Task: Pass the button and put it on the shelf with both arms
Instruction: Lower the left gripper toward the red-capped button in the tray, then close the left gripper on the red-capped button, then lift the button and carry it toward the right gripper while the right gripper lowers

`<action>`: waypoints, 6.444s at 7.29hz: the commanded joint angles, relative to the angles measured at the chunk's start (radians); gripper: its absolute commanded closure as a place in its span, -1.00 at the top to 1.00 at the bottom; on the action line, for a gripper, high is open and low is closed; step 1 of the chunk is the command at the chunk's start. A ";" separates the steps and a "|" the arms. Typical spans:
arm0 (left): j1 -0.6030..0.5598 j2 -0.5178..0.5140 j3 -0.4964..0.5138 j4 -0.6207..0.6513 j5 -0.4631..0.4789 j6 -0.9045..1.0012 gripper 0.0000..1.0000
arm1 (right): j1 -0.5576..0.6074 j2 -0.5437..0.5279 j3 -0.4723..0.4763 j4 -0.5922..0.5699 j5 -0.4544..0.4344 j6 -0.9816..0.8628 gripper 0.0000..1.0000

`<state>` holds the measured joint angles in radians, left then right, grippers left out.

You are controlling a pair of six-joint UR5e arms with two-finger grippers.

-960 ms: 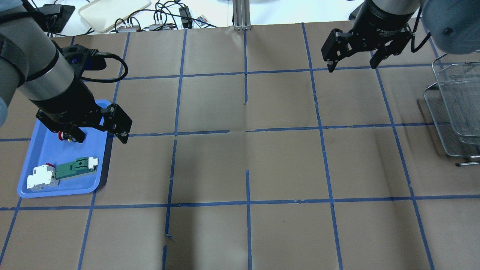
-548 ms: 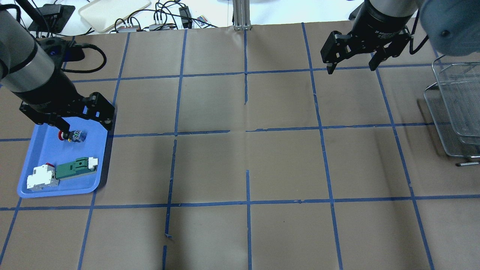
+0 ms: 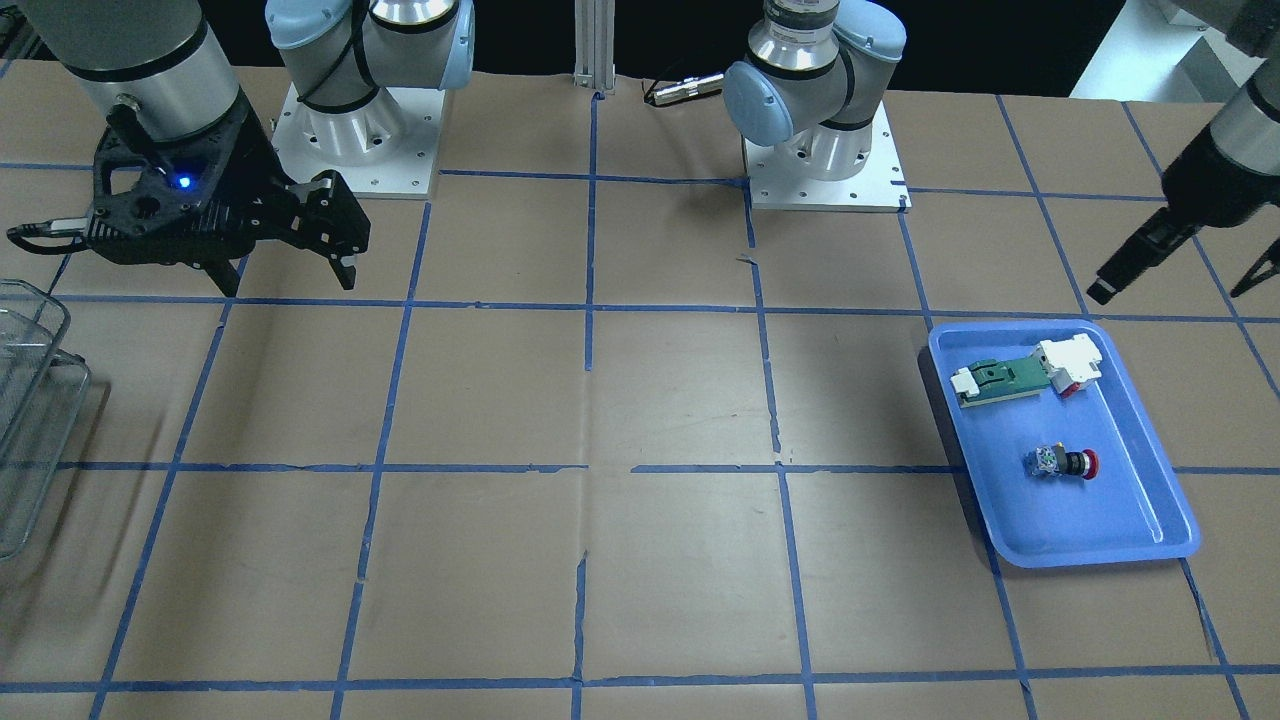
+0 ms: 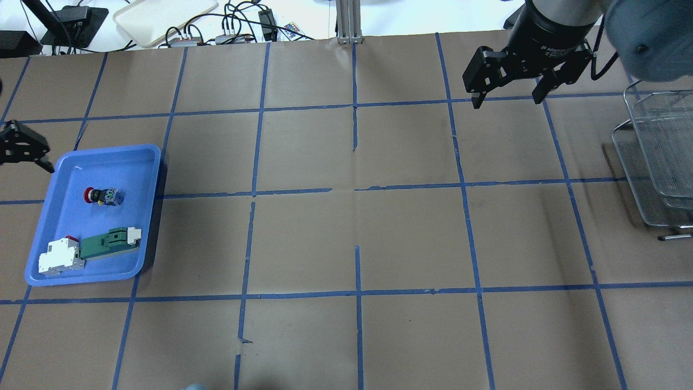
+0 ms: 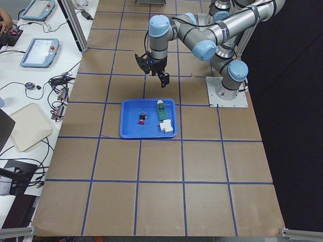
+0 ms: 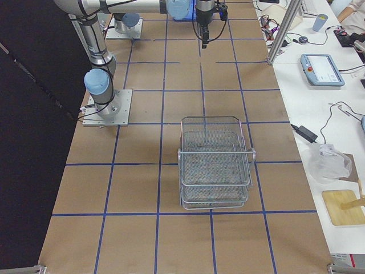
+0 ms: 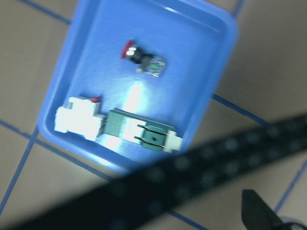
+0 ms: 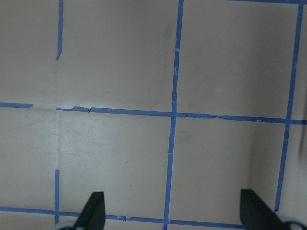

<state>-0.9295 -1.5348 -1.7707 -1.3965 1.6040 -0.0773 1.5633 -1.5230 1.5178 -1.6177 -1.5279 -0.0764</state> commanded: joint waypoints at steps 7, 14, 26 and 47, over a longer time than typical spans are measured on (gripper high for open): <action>0.123 -0.462 0.217 0.059 -0.265 -0.502 1.00 | 0.001 -0.011 -0.011 0.015 0.000 -0.089 1.00; 0.179 -0.623 0.223 0.056 -0.453 -0.530 1.00 | -0.003 0.032 -0.002 0.013 0.002 -0.131 1.00; 0.181 -0.686 0.201 0.056 -0.512 -0.556 0.87 | 0.000 0.066 0.002 -0.079 0.057 -0.370 1.00; -0.750 -0.315 0.244 0.178 -0.665 -1.728 -1.00 | 0.004 -0.011 0.028 0.067 0.285 -1.439 1.00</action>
<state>-1.6171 -1.8546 -1.5294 -1.2586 0.9466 -1.7353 1.5661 -1.5348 1.5450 -1.5862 -1.2437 -1.4037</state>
